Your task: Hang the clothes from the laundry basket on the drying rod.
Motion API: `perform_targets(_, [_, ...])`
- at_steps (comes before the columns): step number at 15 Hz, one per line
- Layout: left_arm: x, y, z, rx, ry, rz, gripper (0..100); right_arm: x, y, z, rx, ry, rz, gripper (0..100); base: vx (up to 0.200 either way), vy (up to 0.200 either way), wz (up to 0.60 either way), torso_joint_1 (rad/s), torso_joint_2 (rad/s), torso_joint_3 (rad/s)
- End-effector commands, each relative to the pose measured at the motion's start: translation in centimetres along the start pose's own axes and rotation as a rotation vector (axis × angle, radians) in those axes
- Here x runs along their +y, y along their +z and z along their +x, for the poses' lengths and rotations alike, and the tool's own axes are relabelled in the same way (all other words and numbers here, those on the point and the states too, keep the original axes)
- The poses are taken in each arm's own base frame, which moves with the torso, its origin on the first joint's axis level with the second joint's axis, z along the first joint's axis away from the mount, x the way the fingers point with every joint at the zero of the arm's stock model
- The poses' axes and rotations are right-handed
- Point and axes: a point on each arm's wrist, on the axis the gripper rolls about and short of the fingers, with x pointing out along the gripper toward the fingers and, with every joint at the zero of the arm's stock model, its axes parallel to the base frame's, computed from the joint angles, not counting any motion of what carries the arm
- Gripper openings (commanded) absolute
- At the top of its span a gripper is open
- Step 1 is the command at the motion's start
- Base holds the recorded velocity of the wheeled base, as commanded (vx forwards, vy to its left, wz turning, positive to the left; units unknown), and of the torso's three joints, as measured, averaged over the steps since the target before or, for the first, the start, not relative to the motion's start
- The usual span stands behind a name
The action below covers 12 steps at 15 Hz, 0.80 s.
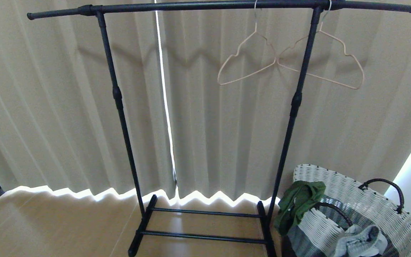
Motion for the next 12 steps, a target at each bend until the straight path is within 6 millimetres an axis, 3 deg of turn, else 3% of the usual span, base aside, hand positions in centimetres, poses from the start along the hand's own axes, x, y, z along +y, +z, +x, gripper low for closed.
perform_targets(1, [0.00,-0.01,0.01,0.001,0.001,-0.001,100,0.00,0.00,0.00,0.000,0.000,0.000,100,0.000,-0.200,0.00,0.002,0.00,0.002])
perform_targets(12, [-0.01,-0.01,0.01,0.001,-0.002,0.002,100,0.00,0.00,0.00,0.000,0.000,0.000,100,0.000,0.000,0.00,0.000,0.00,0.000])
